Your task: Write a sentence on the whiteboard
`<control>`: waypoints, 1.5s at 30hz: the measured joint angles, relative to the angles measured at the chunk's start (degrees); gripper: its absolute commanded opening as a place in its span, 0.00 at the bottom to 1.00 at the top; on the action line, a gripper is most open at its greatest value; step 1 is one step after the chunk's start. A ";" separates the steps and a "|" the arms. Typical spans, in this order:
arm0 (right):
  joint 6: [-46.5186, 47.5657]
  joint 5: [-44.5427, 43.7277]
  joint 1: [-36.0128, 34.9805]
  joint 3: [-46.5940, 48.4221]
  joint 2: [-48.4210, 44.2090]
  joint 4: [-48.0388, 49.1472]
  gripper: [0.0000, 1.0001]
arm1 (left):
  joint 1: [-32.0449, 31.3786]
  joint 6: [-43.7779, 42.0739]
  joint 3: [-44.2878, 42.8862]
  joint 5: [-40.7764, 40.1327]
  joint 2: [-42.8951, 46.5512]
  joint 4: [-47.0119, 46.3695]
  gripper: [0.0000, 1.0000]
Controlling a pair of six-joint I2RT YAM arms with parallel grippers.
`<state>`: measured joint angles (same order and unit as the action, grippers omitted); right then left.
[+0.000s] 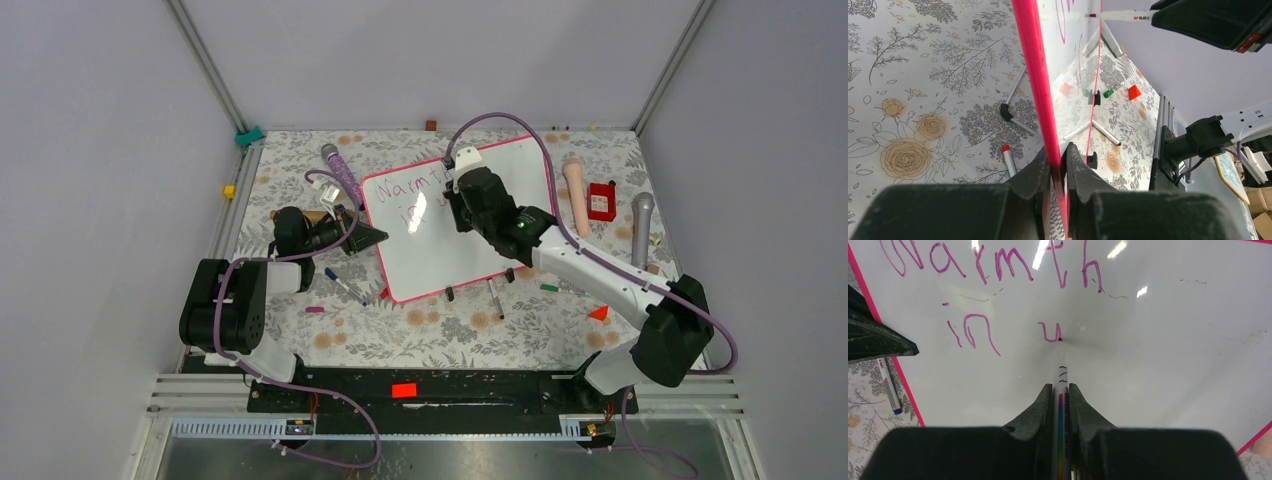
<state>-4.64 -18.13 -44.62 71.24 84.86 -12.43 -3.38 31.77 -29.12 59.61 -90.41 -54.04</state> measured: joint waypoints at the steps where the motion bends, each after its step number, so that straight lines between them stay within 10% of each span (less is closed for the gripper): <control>1: -0.13 0.17 0.00 -0.46 -0.26 -0.09 0.00 | 0.00 0.02 0.00 0.00 0.00 0.02 0.00; 45: -3.08 7.54 3.54 -2.64 -5.84 -0.76 0.00 | 0.00 0.00 0.00 0.15 0.00 -0.07 0.00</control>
<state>-7.73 -10.59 -41.08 68.60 79.02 -13.19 -3.38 31.77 -29.12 59.77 -90.41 -54.11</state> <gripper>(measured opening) 0.153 0.102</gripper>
